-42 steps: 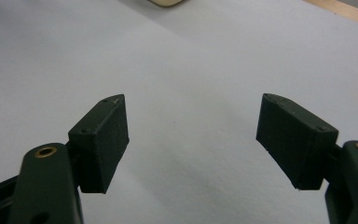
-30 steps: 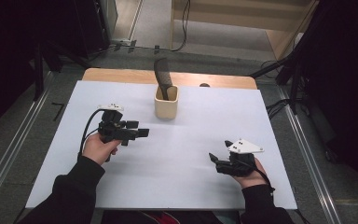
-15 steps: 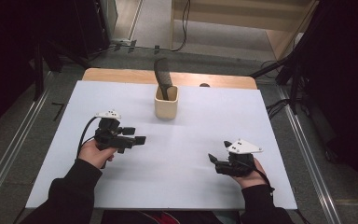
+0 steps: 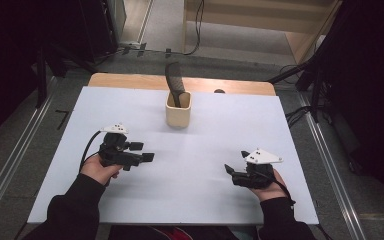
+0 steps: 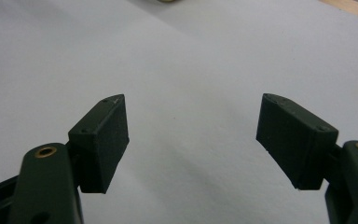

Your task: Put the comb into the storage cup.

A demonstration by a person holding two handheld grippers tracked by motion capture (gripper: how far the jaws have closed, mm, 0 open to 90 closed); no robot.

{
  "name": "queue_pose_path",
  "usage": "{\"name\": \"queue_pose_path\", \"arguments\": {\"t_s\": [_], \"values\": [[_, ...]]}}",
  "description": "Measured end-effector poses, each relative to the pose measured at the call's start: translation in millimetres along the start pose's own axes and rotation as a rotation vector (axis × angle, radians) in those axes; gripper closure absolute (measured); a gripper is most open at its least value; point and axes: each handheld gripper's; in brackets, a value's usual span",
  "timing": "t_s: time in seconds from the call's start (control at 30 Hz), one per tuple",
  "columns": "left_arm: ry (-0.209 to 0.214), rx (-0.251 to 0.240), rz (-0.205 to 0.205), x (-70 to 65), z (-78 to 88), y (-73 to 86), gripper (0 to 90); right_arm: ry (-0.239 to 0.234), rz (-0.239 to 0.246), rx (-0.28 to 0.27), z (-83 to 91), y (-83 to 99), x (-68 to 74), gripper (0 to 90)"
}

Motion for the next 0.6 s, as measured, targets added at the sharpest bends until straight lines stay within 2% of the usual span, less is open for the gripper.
{"name": "queue_pose_path", "arguments": {"t_s": [0.6], "values": [[-0.013,0.01,-0.009,-2.5,15.4,18.2,27.4,-0.016,0.009,0.007,-1.6,0.5,0.9,23.3]]}}
Point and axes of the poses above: each handheld gripper's, and its own axes: z roughly backward along the jaws, y roughly out of its underside, x roughly to its left, and after that the axes turned 7 degrees about z, right-handed
